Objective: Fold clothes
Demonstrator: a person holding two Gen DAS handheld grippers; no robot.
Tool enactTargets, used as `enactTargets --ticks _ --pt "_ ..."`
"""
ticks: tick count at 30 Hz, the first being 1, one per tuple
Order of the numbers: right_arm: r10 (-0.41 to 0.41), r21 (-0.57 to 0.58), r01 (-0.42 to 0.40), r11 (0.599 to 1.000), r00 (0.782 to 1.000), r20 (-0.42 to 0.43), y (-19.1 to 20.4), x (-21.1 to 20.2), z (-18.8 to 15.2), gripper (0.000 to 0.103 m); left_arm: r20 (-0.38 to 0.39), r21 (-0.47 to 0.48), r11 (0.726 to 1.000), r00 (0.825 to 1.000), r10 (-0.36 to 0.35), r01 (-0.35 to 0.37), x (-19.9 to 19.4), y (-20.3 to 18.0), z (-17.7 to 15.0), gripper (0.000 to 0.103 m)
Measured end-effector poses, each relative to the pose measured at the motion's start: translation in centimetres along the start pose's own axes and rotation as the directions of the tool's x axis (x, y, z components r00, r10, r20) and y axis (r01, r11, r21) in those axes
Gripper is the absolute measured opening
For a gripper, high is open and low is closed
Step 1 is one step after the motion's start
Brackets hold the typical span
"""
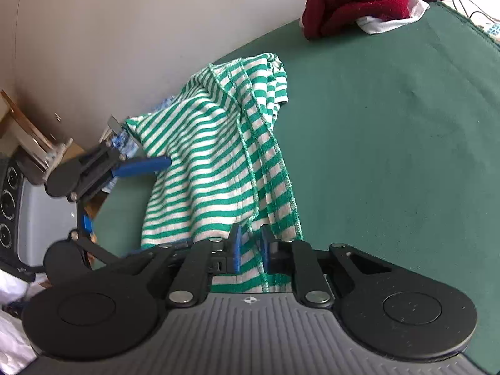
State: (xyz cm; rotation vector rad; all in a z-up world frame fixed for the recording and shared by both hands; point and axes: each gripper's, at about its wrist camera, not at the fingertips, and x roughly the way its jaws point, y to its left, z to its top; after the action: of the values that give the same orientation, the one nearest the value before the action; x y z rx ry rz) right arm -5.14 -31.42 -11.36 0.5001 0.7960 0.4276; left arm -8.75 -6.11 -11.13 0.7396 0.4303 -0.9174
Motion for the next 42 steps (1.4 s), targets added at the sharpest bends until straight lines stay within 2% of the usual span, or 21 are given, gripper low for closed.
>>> enactTargets --ticks 1,4,6,12,17,21,26,29,31,33,35,38,42 --pt "0.011 0.003 -0.011 1.000 1.000 -0.006 0.0 0.0 0.0 0.015 -0.006 -0.013 1.000 1.000 0.002 -0.002 0.0 -0.1 0.0 0.089" --pt "0.053 -0.010 -0.054 0.999 0.998 -0.035 0.1 0.2 0.3 0.003 -0.023 -0.053 0.999 1.000 0.007 -0.008 0.2 -0.6 -0.1 0.092" --pt "0.051 -0.031 -0.052 0.998 0.998 -0.034 0.4 0.0 0.5 0.003 -0.033 -0.075 0.997 0.999 0.010 -0.012 0.2 -0.9 0.1 0.094" --pt "0.006 -0.045 -0.003 0.999 0.998 0.067 0.3 -2.5 1.7 0.002 -0.042 -0.116 0.993 0.999 0.000 -0.005 0.5 -2.0 0.8 0.099" --pt "-0.066 -0.081 0.068 0.994 0.998 0.021 -0.5 -0.8 0.8 0.002 -0.059 -0.137 0.990 0.998 -0.017 0.008 1.2 -2.5 1.0 0.099" --pt "-0.075 -0.084 0.079 0.993 0.996 0.042 -0.6 -0.7 0.6 0.002 -0.070 -0.148 0.989 0.997 -0.019 0.009 1.4 -2.4 1.2 0.099" --pt "-0.079 -0.087 0.086 0.992 0.994 0.081 -0.2 -2.6 0.8 0.002 -0.039 -0.167 0.986 0.999 -0.025 0.018 0.9 -2.2 1.7 0.102" --pt "-0.111 -0.094 0.116 0.989 0.992 0.056 -0.8 -1.6 0.4 0.002 -0.053 -0.177 0.984 0.998 -0.040 0.030 1.1 -2.5 1.3 0.102" --pt "-0.091 -0.095 0.095 0.991 0.995 0.044 -0.7 -1.1 0.2 0.002 -0.062 -0.183 0.982 0.997 -0.050 0.038 1.3 -2.7 1.1 0.102" --pt "-0.081 -0.115 0.088 0.989 0.995 0.057 -0.1 -1.3 1.0 0.009 -0.071 -0.190 0.981 0.996 -0.061 0.046 1.5 -2.9 0.9 0.102" --pt "-0.045 -0.133 0.057 0.989 0.994 0.095 0.5 -1.6 2.4 0.021 -0.073 -0.207 0.977 0.995 -0.063 0.047 1.5 -2.9 0.7 0.102" --pt "0.010 -0.183 0.012 0.983 0.992 0.124 1.3 0.2 5.7 0.021 -0.074 -0.227 0.973 0.995 -0.061 0.043 1.4 -2.9 0.5 0.102" --pt "0.076 -0.260 -0.047 0.964 0.992 0.101 2.0 5.7 9.8 0.021 -0.075 -0.244 0.969 0.996 -0.053 0.033 1.3 -3.0 0.4 0.102"
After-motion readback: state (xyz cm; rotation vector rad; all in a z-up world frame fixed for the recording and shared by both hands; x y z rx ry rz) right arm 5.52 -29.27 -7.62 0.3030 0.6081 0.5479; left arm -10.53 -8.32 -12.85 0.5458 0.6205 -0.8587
